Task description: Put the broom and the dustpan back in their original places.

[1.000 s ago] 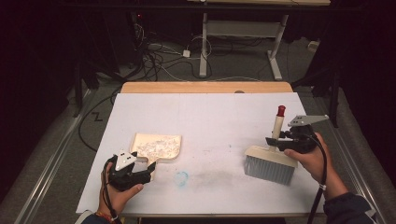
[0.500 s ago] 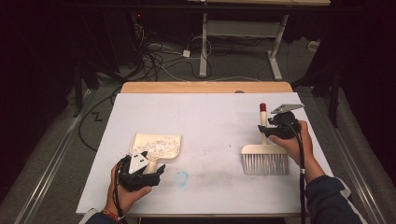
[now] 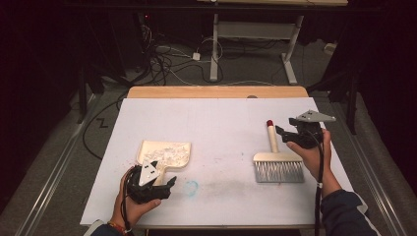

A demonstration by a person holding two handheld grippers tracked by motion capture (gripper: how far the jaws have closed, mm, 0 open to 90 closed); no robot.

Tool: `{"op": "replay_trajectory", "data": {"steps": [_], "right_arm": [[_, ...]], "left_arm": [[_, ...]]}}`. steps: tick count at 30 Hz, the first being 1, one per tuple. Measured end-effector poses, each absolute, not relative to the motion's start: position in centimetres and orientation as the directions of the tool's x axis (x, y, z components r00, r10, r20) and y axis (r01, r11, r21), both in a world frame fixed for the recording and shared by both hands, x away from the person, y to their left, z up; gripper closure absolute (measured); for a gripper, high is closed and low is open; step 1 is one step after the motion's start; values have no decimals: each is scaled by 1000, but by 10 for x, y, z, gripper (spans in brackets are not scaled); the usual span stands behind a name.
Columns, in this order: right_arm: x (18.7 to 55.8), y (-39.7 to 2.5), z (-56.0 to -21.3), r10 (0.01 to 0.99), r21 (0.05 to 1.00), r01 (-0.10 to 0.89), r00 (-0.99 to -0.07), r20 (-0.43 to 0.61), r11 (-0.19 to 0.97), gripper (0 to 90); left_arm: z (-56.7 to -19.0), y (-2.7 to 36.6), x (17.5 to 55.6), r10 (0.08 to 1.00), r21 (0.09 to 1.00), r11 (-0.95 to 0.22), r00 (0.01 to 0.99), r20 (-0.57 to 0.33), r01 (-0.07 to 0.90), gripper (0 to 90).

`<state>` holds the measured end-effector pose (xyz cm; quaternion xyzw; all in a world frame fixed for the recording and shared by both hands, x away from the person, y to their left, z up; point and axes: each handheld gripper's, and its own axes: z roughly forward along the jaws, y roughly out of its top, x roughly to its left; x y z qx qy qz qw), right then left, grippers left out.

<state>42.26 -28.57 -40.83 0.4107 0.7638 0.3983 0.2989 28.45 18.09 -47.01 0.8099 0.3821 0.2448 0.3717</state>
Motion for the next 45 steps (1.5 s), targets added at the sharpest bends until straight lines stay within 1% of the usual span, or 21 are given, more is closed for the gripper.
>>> {"op": "replay_trajectory", "data": {"steps": [3,6,11,15,17,19,28,39,45], "right_arm": [[420,-286,-410,863,855,394,-491,-115,338,363],[414,-284,-410,886,874,376,-448,-119,308,324],[404,-279,-408,901,896,340,-414,-128,284,238],[401,-276,-408,904,901,339,-410,-118,271,201],[399,-275,-408,898,901,332,-422,-123,280,197],[396,-273,-406,895,905,320,-428,-125,279,175],[380,-268,-401,871,905,282,-465,-160,317,180],[356,-266,-385,844,909,230,-499,-197,348,186],[345,-272,-380,845,908,219,-489,-216,358,192]], "left_arm": [[-470,181,283,803,791,-427,585,109,439,184],[-469,180,282,804,798,-418,585,104,434,175],[-470,179,282,805,799,-420,583,108,431,168],[-471,179,284,804,795,-425,583,113,433,165],[-471,179,283,803,796,-427,584,116,429,163],[-471,179,283,804,798,-426,582,119,427,163],[-474,178,283,794,782,-456,591,141,426,163],[-476,175,282,784,772,-476,601,157,420,163],[-476,174,282,777,770,-485,609,161,415,163]]}}
